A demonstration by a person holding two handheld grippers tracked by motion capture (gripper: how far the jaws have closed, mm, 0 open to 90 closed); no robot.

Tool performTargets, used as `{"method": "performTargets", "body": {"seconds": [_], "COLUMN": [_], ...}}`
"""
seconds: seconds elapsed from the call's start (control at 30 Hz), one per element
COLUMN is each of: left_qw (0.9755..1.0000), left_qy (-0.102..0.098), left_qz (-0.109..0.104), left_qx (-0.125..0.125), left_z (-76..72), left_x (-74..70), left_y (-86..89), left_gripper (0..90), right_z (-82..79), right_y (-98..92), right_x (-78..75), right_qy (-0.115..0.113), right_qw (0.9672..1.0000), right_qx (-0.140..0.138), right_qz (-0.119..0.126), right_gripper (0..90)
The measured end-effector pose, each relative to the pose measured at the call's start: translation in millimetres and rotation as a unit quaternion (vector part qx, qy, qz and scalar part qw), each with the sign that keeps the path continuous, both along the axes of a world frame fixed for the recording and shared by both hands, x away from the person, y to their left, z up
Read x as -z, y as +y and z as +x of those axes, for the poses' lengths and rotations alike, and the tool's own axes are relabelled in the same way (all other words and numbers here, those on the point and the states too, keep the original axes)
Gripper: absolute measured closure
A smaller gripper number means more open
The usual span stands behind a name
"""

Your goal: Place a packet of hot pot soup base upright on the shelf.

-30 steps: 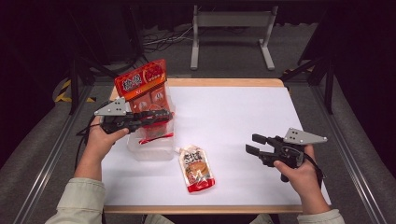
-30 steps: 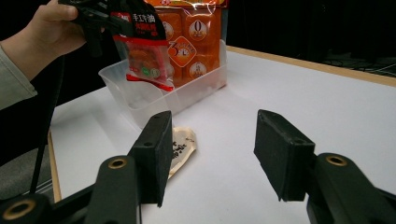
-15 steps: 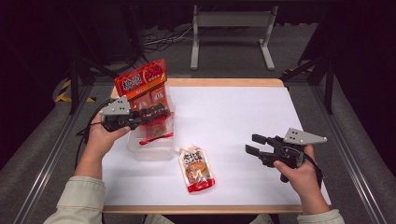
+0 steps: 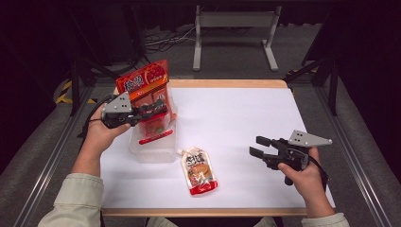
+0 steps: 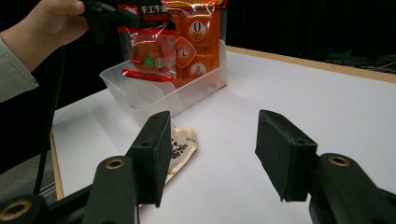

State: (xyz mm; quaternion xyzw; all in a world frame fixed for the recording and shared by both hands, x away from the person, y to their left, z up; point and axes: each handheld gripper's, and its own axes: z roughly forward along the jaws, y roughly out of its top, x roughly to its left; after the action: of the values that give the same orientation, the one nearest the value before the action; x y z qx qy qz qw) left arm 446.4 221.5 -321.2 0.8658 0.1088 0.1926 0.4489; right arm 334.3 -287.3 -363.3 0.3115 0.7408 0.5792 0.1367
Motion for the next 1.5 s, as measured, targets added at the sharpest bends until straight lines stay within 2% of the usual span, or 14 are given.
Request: {"method": "performTargets", "body": {"seconds": [0.13,0.27,0.43,0.57,0.6,0.67,0.77,0.97,1.1,1.27,1.3,1.33,1.4,1.5], "left_qw": [0.9999,0.9996,0.9965,0.9942,0.9934,0.9936,0.9944,0.9938,0.994,0.9945,0.9945,0.9939,0.9923,0.9909], "left_qy": [0.012,0.014,0.036,0.055,0.061,0.062,0.067,0.084,0.089,0.104,0.104,0.109,0.111,0.11], "left_qz": [0.006,-0.01,-0.023,-0.035,-0.035,-0.027,-0.003,-0.033,-0.036,-0.006,-0.006,-0.018,-0.047,-0.067], "left_qx": [0.008,0.022,0.072,0.086,0.091,0.09,0.082,0.065,0.052,0.018,0.018,0.001,-0.027,-0.039], "left_z": [-0.1,-1.6,-6.5,-8.3,-8.8,-9.5,-8.3,0.7,3.3,6.3,6.3,5.9,4.8,-0.7], "left_x": [1.1,1.6,6.6,7.2,6.6,6.3,9.6,22.0,27.8,36.9,36.9,37.5,36.3,33.1], "left_y": [5.2,4.3,-0.1,4.1,4.9,5.2,5.2,5.1,5.0,2.3,2.3,2.8,5.0,7.7], "left_gripper": [89.4,89.3,88.8,88.8,88.9,88.9,88.7,85.0,82.9,78.8,71.9,71.9,43.3,33.1], "right_z": [-0.9,-0.9,-0.8,0.0,0.1,0.2,0.6,0.6,1.0,1.1,1.2,1.2,1.3,1.6], "right_y": [-1.5,-0.3,0.9,0.4,0.4,0.3,0.4,1.2,0.4,1.2,1.3,1.3,1.4,1.8], "right_x": [0.7,1.8,2.7,3.9,4.1,4.2,4.8,4.6,5.2,5.4,5.5,5.5,5.6,5.4], "right_qy": [0.002,0.005,0.006,0.009,0.009,0.01,0.011,0.011,0.013,0.013,0.013,0.013,0.013,0.013], "right_qw": [1.0,1.0,1.0,1.0,0.9999,0.9999,0.9999,0.9999,0.9999,0.9999,0.9999,0.9999,0.9999,0.9999], "right_qx": [0.002,0.002,0.0,-0.001,-0.001,-0.001,-0.001,-0.002,0.0,-0.002,-0.001,-0.001,-0.001,-0.002], "right_qz": [0.0,0.0,0.001,0.004,0.004,0.004,0.006,0.007,0.006,0.007,0.007,0.007,0.007,0.007], "right_gripper": [46.6,46.6,46.3,46.2,46.1,46.1,45.7,45.4,45.4,45.4,45.4,45.4,45.2,45.0]}}
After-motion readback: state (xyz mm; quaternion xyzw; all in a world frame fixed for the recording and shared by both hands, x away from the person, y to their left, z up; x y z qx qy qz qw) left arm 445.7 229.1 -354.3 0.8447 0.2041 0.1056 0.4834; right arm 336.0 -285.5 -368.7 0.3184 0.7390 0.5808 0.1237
